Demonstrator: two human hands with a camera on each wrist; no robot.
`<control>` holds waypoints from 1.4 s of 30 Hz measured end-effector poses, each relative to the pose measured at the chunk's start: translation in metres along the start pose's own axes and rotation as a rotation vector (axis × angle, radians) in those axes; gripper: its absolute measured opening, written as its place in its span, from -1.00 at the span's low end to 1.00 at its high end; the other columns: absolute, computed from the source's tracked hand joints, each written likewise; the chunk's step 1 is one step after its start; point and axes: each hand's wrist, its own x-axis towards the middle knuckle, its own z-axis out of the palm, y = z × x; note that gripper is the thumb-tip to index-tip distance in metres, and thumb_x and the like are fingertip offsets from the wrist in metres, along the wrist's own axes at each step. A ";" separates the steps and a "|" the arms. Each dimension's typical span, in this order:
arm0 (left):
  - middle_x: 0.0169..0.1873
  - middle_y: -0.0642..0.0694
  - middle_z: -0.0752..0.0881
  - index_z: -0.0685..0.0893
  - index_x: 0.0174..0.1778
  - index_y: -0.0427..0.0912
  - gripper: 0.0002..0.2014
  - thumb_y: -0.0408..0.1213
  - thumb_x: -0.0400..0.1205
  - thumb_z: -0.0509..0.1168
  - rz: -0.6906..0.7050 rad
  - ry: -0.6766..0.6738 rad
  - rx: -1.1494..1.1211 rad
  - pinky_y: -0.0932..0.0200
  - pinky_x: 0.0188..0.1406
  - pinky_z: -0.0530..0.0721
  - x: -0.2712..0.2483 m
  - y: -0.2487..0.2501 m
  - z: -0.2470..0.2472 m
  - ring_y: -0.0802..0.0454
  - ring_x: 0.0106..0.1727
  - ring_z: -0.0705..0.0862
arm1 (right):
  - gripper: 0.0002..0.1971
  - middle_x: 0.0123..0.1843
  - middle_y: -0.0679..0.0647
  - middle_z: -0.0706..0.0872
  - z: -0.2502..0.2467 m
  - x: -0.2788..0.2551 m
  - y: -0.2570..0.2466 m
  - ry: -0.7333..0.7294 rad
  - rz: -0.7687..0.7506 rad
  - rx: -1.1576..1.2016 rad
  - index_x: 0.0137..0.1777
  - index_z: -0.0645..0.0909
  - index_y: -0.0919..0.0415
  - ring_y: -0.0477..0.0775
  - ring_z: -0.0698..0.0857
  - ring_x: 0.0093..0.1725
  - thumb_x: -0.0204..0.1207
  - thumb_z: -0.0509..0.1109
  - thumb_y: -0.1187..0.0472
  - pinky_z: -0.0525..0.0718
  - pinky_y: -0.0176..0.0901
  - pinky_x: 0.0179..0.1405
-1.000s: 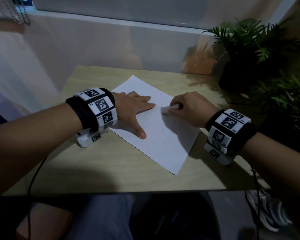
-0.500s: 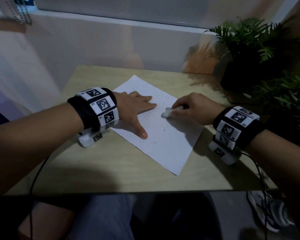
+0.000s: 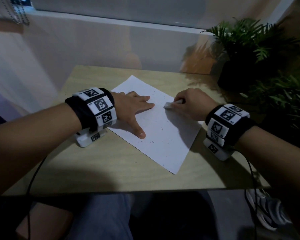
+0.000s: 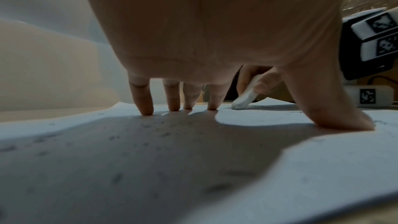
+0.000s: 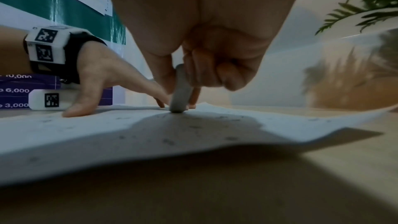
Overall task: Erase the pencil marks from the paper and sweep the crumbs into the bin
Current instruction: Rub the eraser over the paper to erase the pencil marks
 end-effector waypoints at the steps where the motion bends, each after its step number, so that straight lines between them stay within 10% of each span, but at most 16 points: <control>1: 0.76 0.23 -0.25 -0.18 0.77 0.28 0.30 0.71 0.20 0.26 0.000 0.004 0.001 -0.30 0.73 0.05 0.000 0.000 0.000 0.03 0.77 -0.15 | -0.57 -0.20 0.05 0.76 0.002 -0.001 -0.004 -0.005 -0.027 -0.022 -0.14 0.74 0.08 0.14 0.69 -0.16 0.57 0.34 -0.29 0.67 0.04 -0.16; 17: 0.77 0.19 -0.25 -0.18 0.78 0.25 0.24 0.63 0.30 0.31 0.006 0.009 0.012 -0.32 0.73 0.06 -0.001 0.002 -0.002 0.01 0.78 -0.15 | -0.59 -0.25 -0.16 0.72 -0.003 -0.001 -0.012 -0.195 -0.070 0.153 -0.09 0.79 -0.04 -0.13 0.63 -0.22 0.44 0.45 -0.37 0.57 -0.21 -0.18; 22: 0.77 0.20 -0.24 -0.18 0.78 0.25 0.25 0.64 0.29 0.30 0.003 0.014 0.012 -0.32 0.73 0.06 0.000 0.001 0.000 0.01 0.78 -0.14 | -0.56 -0.23 -0.02 0.74 0.001 0.005 -0.004 0.011 -0.019 -0.053 -0.19 0.71 0.01 0.08 0.66 -0.20 0.53 0.32 -0.36 0.66 0.00 -0.18; 27: 0.77 0.19 -0.26 -0.18 0.78 0.24 0.24 0.62 0.31 0.30 0.004 0.011 0.013 -0.29 0.74 0.02 -0.001 0.002 -0.001 0.00 0.78 -0.16 | -0.65 -0.28 -0.18 0.67 -0.001 -0.011 -0.019 -0.221 -0.125 0.115 -0.09 0.75 -0.08 -0.16 0.59 -0.27 0.48 0.44 -0.35 0.50 -0.27 -0.26; 32: 0.77 0.20 -0.26 -0.19 0.78 0.26 0.25 0.66 0.28 0.28 0.007 0.008 0.003 -0.30 0.73 0.03 -0.001 0.001 -0.001 0.02 0.78 -0.17 | -0.53 -0.26 -0.11 0.69 0.001 0.001 -0.003 -0.009 -0.007 -0.027 -0.15 0.73 -0.03 0.04 0.67 -0.17 0.47 0.35 -0.44 0.55 -0.08 -0.27; 38: 0.77 0.20 -0.27 -0.20 0.78 0.26 0.25 0.64 0.30 0.31 0.002 0.000 -0.002 -0.29 0.74 0.00 0.000 0.001 -0.001 0.02 0.78 -0.19 | -0.47 -0.27 -0.18 0.69 -0.001 -0.016 -0.016 -0.202 -0.125 0.101 -0.01 0.78 -0.07 -0.14 0.63 -0.23 0.36 0.35 -0.48 0.56 -0.19 -0.22; 42: 0.77 0.22 -0.26 -0.19 0.77 0.27 0.26 0.66 0.26 0.28 0.002 0.013 -0.003 -0.29 0.73 0.02 0.001 0.001 0.001 0.04 0.78 -0.17 | -0.52 -0.24 -0.12 0.69 -0.001 -0.005 -0.003 -0.055 -0.039 0.014 -0.11 0.75 -0.04 0.02 0.66 -0.16 0.44 0.36 -0.45 0.52 -0.11 -0.25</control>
